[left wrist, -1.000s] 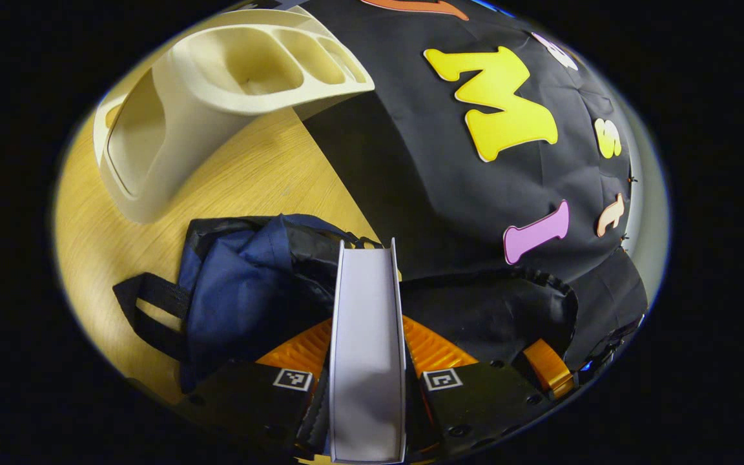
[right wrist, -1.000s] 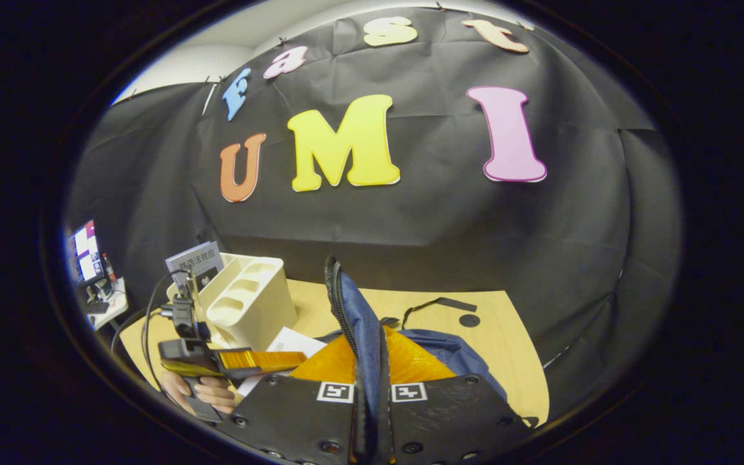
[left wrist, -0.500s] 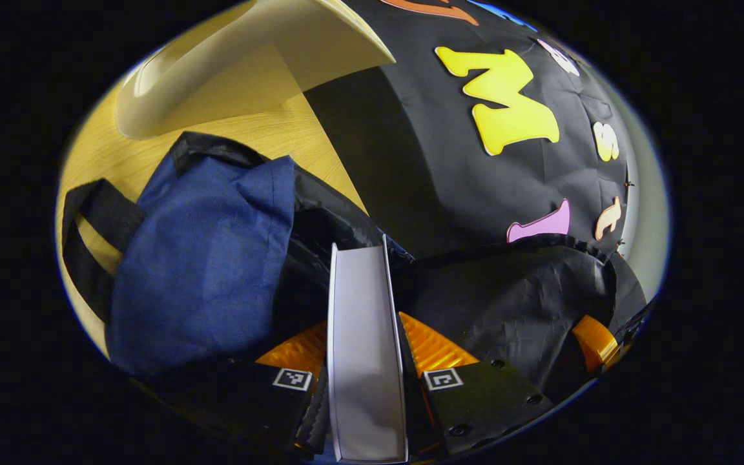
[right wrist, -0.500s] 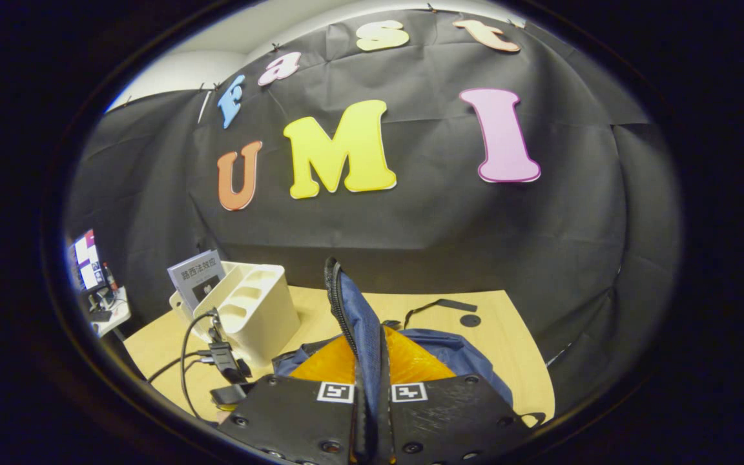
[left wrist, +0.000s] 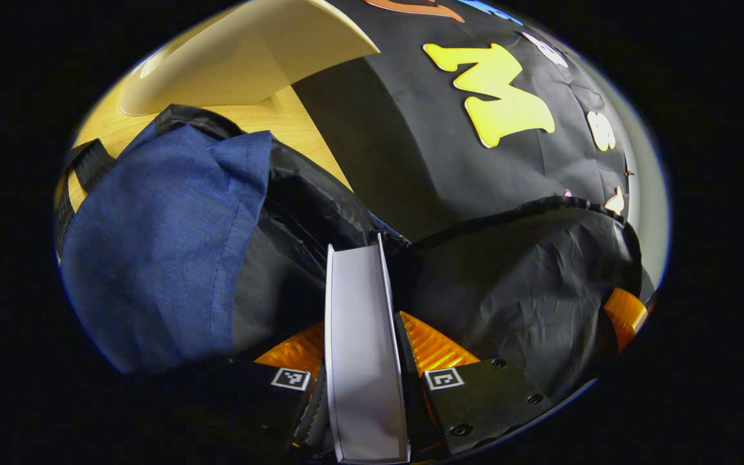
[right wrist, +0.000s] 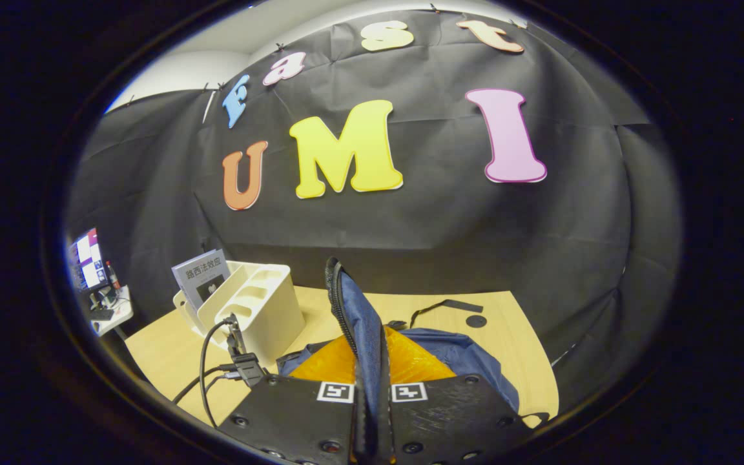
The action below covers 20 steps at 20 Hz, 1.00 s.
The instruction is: Open the schoolbag, grab two books from the bookshelf and put them into the schoolbag.
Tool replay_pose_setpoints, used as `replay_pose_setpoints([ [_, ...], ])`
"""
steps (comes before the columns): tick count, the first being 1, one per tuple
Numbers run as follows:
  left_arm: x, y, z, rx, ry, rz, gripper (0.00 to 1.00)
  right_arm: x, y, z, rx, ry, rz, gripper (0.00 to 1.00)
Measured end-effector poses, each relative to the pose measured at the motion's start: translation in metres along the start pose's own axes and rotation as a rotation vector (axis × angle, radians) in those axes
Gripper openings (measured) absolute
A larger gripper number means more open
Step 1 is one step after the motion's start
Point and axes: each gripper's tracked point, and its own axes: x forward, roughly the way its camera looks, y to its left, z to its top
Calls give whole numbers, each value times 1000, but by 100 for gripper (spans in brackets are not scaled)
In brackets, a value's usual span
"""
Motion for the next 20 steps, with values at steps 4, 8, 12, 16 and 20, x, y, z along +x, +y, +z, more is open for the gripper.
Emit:
replay_pose_setpoints([
  [4,-1,6,-9,-32,95,41,66,-3,-8,-4,10,0,-15,6],
  [8,-12,9,-18,88,179,78,77,-7,-18,-9,34,7,-41,6],
  [12,-31,23,-8,177,222,159,89,-10,-25,-15,44,16,-61,7],
  [16,-55,27,9,283,242,203,90,-10,-27,-17,55,21,-73,7],
  [20,-88,17,40,455,161,207,90,-7,-29,-17,48,9,-101,6],
])
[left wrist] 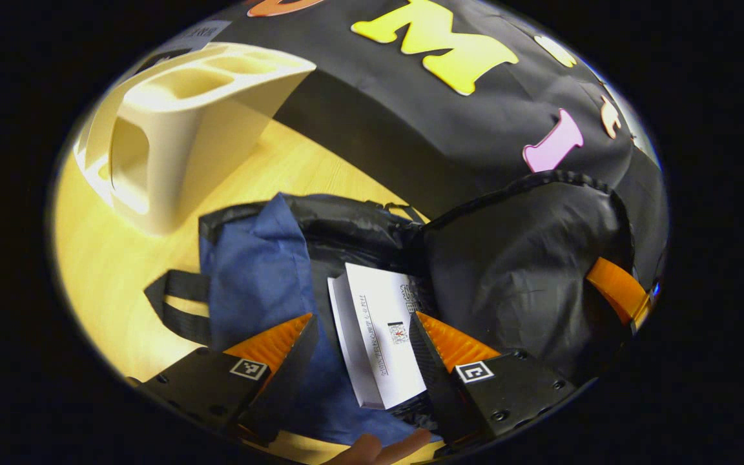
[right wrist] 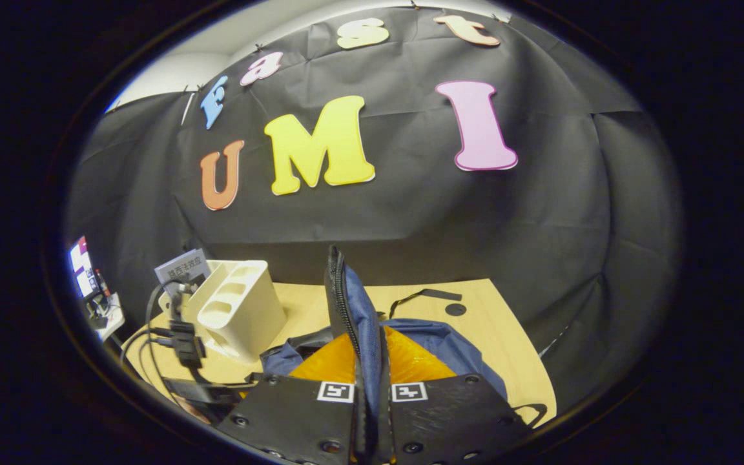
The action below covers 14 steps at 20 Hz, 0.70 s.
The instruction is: Open the schoolbag, grab two books from the bookshelf and put them into the schoolbag.
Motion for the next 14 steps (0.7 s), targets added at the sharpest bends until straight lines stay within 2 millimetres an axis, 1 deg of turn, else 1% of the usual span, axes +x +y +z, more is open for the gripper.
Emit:
replay_pose_setpoints([
  [2,-20,13,15,77,-54,42,90,1,2,-2,-13,7,-10,7],
  [4,-43,27,36,139,-127,76,90,-1,4,-4,-15,5,-12,6],
  [8,-85,55,62,243,-220,132,90,2,3,-3,3,-6,-32,6],
  [10,-109,69,79,283,-264,143,90,2,4,-5,9,-10,-38,6],
  [11,-123,76,89,295,-292,145,90,3,4,-7,7,-9,-39,6],
  [14,-151,100,129,299,-400,196,89,5,6,-9,-2,-8,-40,7],
])
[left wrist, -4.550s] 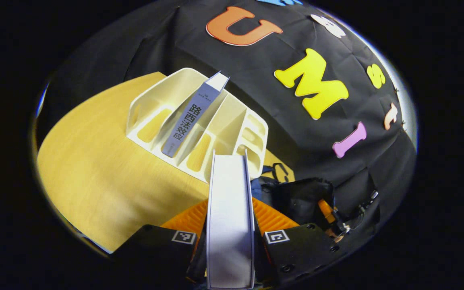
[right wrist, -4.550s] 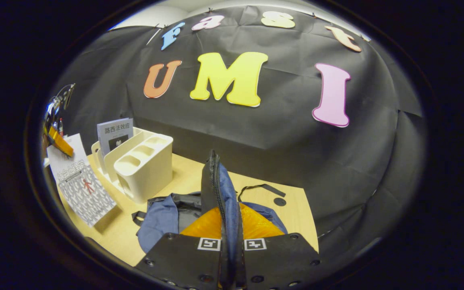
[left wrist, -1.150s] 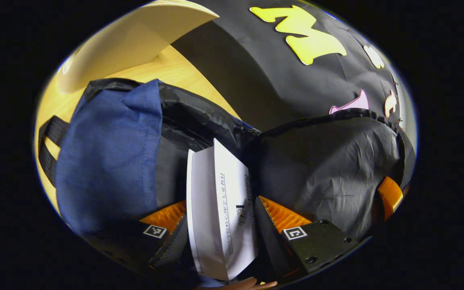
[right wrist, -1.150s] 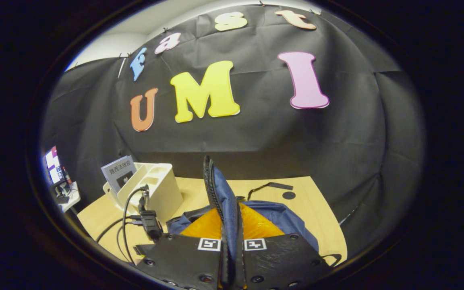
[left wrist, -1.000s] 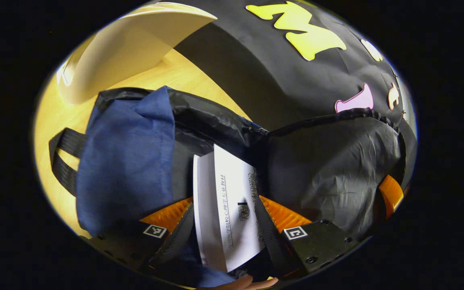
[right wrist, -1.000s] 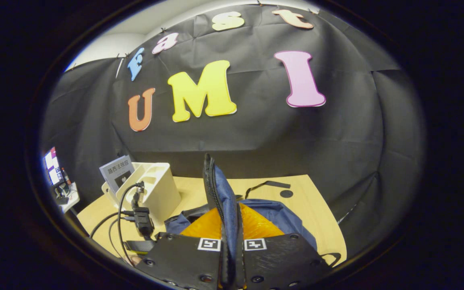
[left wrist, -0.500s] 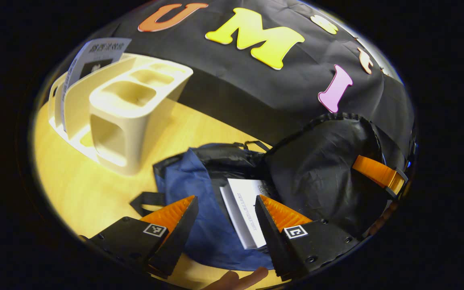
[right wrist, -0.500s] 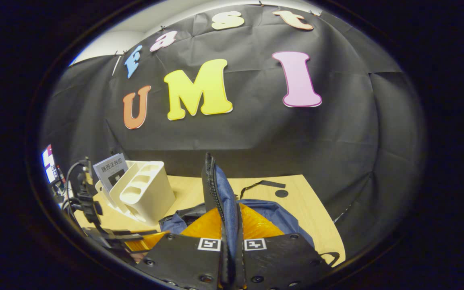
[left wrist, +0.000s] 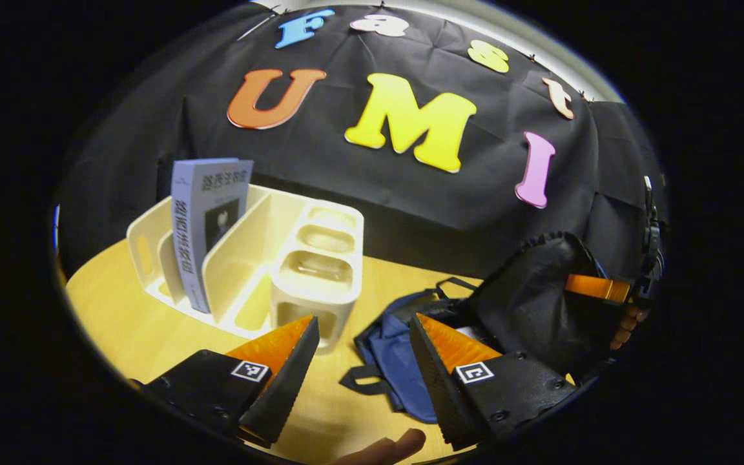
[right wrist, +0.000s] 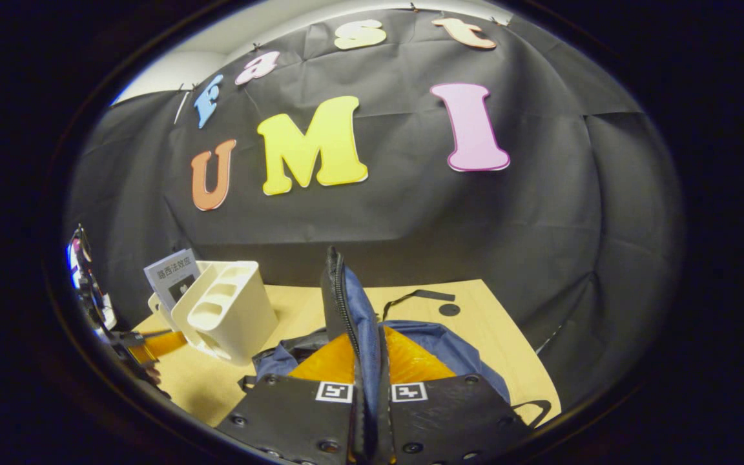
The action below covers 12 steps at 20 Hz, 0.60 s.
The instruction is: Open the schoolbag, grab two books from the bookshelf and put them into the schoolbag.
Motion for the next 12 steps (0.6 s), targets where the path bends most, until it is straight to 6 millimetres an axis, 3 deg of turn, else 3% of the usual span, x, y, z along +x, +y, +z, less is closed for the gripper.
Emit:
replay_pose_setpoints([
  [3,-6,33,28,11,-53,59,89,1,2,-5,-4,6,2,7],
  [6,-10,72,75,76,-146,156,89,3,0,-7,-36,12,-16,7],
  [12,3,121,128,127,-156,234,89,-3,10,-3,-53,-42,-4,7],
])
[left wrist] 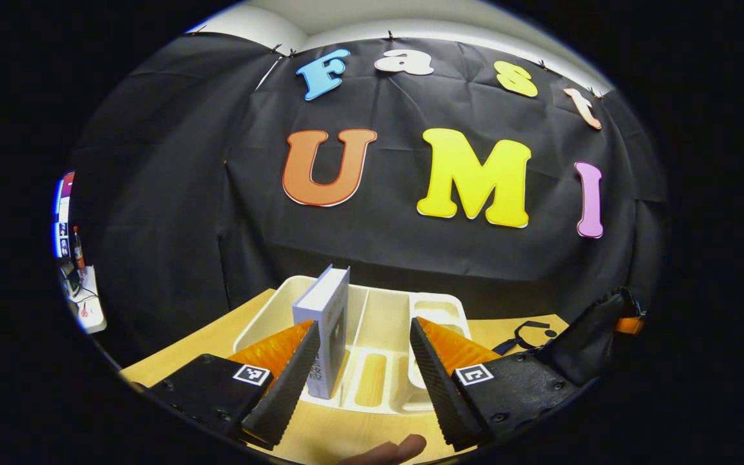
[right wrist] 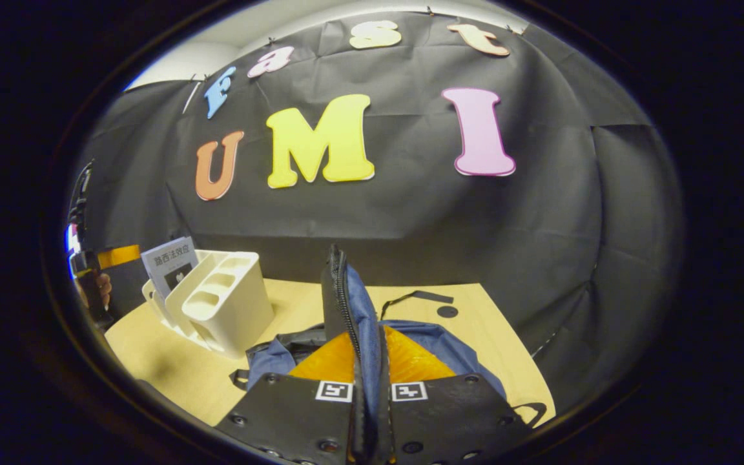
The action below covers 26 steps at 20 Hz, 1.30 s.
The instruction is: Open the schoolbag, grab two books from the bookshelf and put them into the schoolbag.
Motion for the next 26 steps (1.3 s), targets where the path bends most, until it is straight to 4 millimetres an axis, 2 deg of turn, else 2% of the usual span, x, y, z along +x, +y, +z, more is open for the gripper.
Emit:
replay_pose_setpoints([
  [4,36,18,23,69,30,21,88,-10,2,-2,-12,-46,11,7],
  [6,53,16,30,159,75,11,87,-14,1,-2,-3,-55,18,7],
  [8,67,12,28,229,138,3,86,-15,-2,-2,4,-62,20,7],
  [9,75,10,28,239,161,4,94,-15,-2,-3,8,-62,24,7],
  [10,83,8,28,250,180,-6,85,-14,-2,-3,10,-63,31,7],
  [12,99,11,29,271,221,6,82,-14,0,-4,3,-65,44,7],
  [17,134,34,-4,289,434,28,82,-13,1,-8,10,-65,72,7],
  [18,141,44,-9,303,466,54,82,-13,-2,-9,14,-65,67,7],
  [22,152,44,-32,346,579,51,73,-11,-6,-14,21,-55,62,7],
  [26,158,46,-42,412,617,76,66,-13,-5,-17,14,-51,57,7],
])
